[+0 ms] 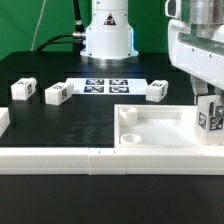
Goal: Assemble one leg
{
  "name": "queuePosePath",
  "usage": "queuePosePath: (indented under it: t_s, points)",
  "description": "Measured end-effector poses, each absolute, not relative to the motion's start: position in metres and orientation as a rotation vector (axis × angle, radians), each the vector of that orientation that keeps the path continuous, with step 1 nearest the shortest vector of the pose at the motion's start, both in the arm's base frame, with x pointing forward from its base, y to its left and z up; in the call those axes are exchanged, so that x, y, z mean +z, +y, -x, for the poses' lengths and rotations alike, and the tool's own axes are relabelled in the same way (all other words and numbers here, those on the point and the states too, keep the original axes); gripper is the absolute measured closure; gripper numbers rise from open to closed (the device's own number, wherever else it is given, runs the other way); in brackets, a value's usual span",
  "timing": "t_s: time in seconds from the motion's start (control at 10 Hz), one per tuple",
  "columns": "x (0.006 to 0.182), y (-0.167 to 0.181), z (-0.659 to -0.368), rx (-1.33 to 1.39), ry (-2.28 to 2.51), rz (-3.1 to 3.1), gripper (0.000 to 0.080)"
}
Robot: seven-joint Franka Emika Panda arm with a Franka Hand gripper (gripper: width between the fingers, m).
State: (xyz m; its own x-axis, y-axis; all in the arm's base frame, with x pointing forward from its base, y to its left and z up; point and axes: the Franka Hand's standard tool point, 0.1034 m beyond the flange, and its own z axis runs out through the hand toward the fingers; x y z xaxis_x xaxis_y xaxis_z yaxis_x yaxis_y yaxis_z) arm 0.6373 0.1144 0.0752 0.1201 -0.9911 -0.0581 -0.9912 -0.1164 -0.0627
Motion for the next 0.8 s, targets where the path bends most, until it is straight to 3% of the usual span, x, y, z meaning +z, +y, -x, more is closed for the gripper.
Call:
queuePosePath:
  t_s: [0.4,0.8]
  points:
    - [0.0755,0.1152,-0.6373,0.043,2.419,1.843,0.0507]
    - [0.0748,0.1184,-0.6367,0.067,2.498,1.723,0.0507]
